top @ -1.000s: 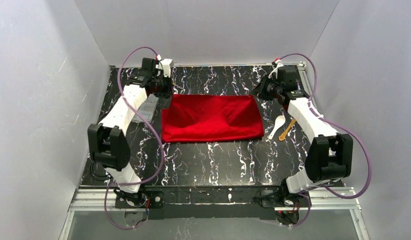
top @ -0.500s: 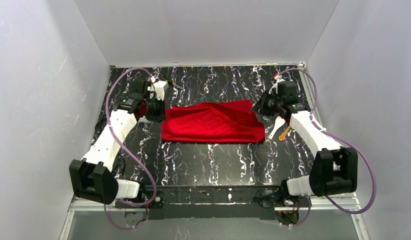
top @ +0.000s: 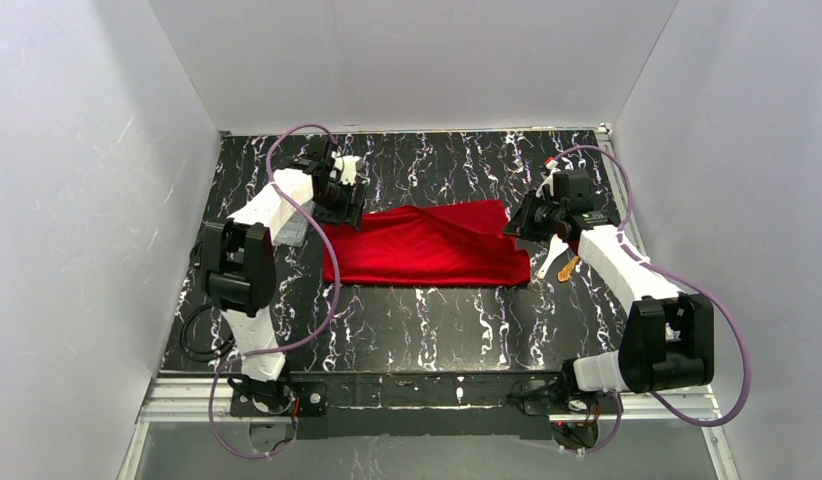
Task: Fold the napkin into a case and place the utensils inside
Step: Smooth out the rectangle-folded napkin at the center of the board.
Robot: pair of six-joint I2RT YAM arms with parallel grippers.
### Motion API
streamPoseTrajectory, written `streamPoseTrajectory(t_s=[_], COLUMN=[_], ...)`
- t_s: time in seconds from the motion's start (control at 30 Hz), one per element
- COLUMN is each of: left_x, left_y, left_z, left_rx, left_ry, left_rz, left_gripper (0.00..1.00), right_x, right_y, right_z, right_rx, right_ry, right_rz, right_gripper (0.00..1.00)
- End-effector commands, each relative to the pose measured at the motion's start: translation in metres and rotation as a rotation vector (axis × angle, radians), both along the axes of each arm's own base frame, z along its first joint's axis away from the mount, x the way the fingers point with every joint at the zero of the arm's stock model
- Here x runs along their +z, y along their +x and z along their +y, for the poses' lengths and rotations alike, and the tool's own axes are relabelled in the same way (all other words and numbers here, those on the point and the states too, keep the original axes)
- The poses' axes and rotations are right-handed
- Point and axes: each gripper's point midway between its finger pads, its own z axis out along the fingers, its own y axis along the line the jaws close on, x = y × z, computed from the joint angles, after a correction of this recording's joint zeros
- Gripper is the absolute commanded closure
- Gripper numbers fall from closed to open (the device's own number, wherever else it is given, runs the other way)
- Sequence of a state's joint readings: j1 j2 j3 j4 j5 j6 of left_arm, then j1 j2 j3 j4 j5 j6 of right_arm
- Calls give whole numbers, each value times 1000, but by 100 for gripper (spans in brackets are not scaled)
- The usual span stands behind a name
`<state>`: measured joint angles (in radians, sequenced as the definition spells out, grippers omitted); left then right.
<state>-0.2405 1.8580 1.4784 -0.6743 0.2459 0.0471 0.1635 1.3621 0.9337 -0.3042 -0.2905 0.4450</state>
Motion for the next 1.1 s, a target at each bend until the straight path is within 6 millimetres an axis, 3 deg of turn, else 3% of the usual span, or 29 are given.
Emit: streamPoseTrajectory(t_s=[0.0,0.13,0.27,0.53,0.73,0.87,0.97,1.07], left_x=[20,17,4,-21,-36,-32,-28,-26], left_y=[7,12,24,47,50,48,51,55], left_z=[-2,-1,-11,-19,-9,-3,-8,-18], left_rx=[63,115,148,203,245,256,255,259], left_ry=[-11,-25,-76,-129,-111,-121,-186,-249], left_rz=[-21,-38,8,61,88,81,52,68], left_gripper=[28,17,17,43,48,47,62,62], right_x=[13,13,16,28,35,35,34,35], right_y=[0,-1,0,6,9,9,8,9], right_z=[-2,-1,0,3,4,5,6,7], right_rx=[9,16,21,21,17,18,18,20], right_ry=[-9,-2,3,18,33,37,45,47], right_rz=[-46,-50,-58,-82,-94,-91,-87,-89], right_gripper=[91,91,91,91,91,91,91,91])
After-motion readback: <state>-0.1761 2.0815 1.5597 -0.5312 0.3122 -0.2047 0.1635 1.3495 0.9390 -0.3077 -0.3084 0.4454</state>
